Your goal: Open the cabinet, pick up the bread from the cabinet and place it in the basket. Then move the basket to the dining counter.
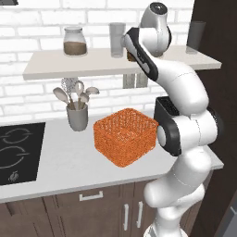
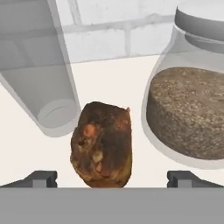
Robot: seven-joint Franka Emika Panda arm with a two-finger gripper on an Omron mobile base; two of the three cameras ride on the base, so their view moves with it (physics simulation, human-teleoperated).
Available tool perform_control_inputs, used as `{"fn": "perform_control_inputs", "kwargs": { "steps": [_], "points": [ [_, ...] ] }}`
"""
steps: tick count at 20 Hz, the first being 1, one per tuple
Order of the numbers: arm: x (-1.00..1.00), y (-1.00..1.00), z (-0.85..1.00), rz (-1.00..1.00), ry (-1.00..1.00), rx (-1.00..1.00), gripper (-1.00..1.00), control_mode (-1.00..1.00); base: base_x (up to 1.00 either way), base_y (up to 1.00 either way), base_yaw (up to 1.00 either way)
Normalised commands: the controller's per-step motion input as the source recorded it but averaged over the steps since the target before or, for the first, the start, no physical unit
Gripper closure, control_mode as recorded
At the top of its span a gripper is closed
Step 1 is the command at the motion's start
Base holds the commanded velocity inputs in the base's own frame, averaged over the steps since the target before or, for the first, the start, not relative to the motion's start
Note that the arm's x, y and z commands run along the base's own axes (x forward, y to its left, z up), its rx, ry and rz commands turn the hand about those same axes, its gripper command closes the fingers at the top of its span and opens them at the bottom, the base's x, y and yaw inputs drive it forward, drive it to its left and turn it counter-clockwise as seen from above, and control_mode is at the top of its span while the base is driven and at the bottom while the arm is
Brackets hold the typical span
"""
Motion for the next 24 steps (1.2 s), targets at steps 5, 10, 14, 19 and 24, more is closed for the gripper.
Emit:
{"fn": "perform_control_inputs", "kwargs": {
  "steps": [5,10,14,19,24],
  "points": [
    [0.39,0.0,-0.04,0.0,0.0,0.0,-1.0,-1.0,0.0,0.0,0.0],
    [0.29,0.02,-0.16,0.03,0.01,0.0,-1.0,-1.0,0.0,0.0,0.0],
    [0.15,0.08,-0.21,0.02,0.02,0.0,-1.0,-1.0,0.0,0.0,0.0],
    [0.1,0.02,-0.39,0.01,0.02,0.0,-1.0,-1.0,0.0,0.0,0.0],
    [0.01,0.0,-0.58,0.0,0.05,0.0,-1.0,-1.0,0.0,0.0,0.0]
  ]
}}
